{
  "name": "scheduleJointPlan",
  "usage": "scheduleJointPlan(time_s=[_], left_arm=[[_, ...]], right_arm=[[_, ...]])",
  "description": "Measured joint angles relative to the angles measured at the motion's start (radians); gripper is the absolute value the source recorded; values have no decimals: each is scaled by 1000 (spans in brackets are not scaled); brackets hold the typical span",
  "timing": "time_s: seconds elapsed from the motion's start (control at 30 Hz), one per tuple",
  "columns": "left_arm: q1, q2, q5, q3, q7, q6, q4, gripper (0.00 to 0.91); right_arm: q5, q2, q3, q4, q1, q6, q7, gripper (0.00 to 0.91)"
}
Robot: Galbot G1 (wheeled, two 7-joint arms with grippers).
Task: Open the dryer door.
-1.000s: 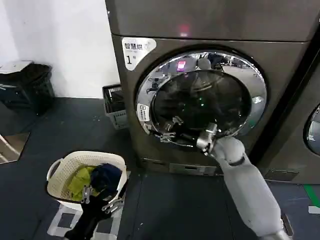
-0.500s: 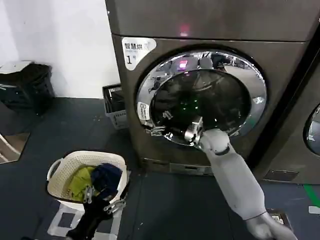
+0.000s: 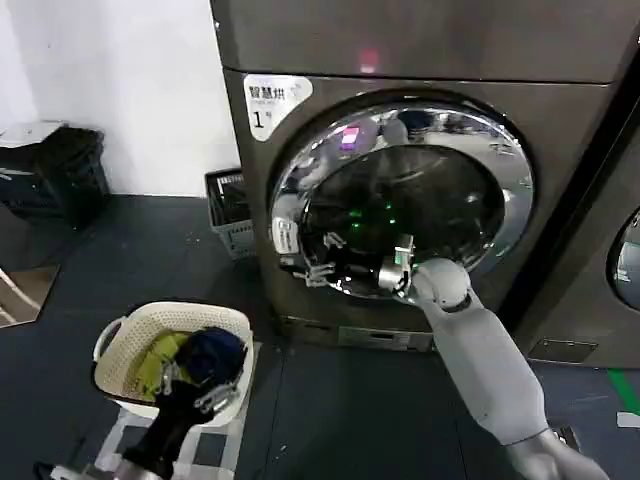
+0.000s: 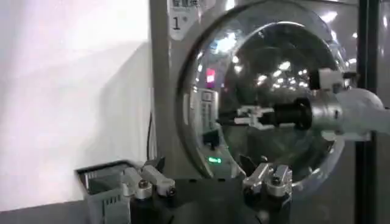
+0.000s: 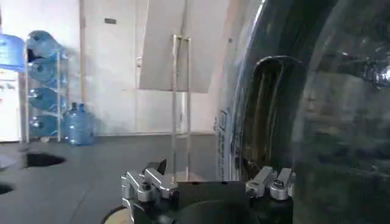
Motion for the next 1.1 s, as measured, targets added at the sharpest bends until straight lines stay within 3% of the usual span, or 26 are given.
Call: scheduleJointPlan(time_s=[0.3,0.53,0.87,1.1], left_arm=[[-85,134,-138,-57,-38,-99,139,907],[-167,272,-287,-38,-69,-103,224,907],[-359,477,-400,96,-65,-130,399,907],[-526,540,-460,250,-46,-143,526,907]], right_arm=[[2,-74,42,103,-124,10,-133,907],[24,-131,94,174,-221,48,-225,907],[78,-207,205,274,-347,56,-326,907],[93,-249,282,349,-441,60,-389,907]])
